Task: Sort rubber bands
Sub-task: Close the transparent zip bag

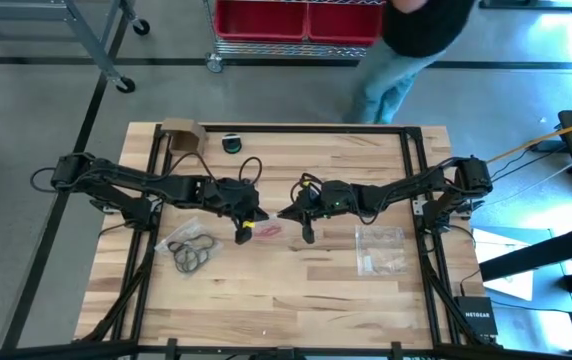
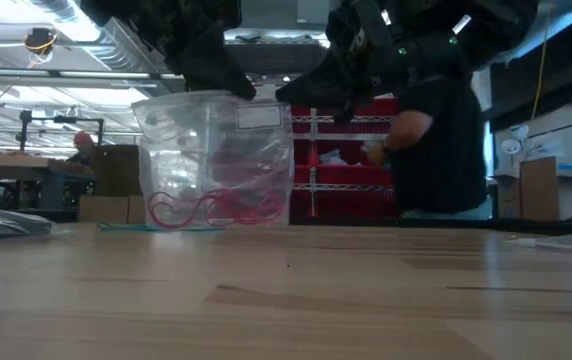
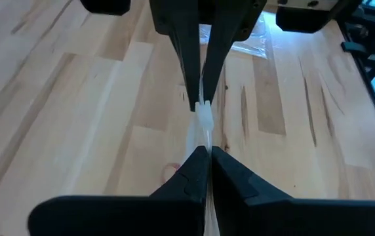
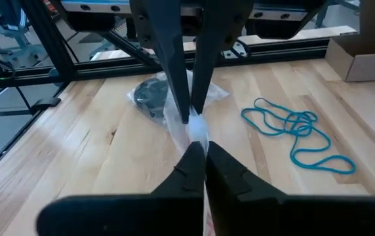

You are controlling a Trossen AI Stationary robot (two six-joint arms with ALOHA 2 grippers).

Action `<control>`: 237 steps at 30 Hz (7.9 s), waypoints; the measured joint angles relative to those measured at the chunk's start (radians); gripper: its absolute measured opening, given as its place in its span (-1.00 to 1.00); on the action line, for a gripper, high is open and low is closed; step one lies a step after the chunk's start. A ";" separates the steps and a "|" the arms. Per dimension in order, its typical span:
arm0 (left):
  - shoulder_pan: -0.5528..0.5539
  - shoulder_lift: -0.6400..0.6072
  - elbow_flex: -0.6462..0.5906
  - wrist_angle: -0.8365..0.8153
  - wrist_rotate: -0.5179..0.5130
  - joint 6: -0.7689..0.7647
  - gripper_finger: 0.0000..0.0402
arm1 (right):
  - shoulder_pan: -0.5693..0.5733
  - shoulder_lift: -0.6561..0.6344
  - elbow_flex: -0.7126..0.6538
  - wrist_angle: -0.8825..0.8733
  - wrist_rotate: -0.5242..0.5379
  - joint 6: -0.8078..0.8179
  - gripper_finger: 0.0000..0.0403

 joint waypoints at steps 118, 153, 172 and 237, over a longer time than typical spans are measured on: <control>0.041 0.088 0.091 0.001 -0.012 -0.121 -0.97 | 0.082 0.000 0.001 0.007 0.692 -0.058 -1.00; -0.002 0.088 0.090 -0.022 -0.037 -0.010 -0.97 | 0.062 -0.003 0.002 0.008 0.194 -0.027 -0.32; -0.002 0.087 0.090 -0.039 -0.030 0.046 -0.97 | 0.017 0.007 0.001 0.031 -0.049 -0.054 -0.99; -0.023 0.089 0.090 -0.049 -0.046 0.047 -0.94 | -0.013 0.018 0.002 0.054 -0.088 0.051 -0.72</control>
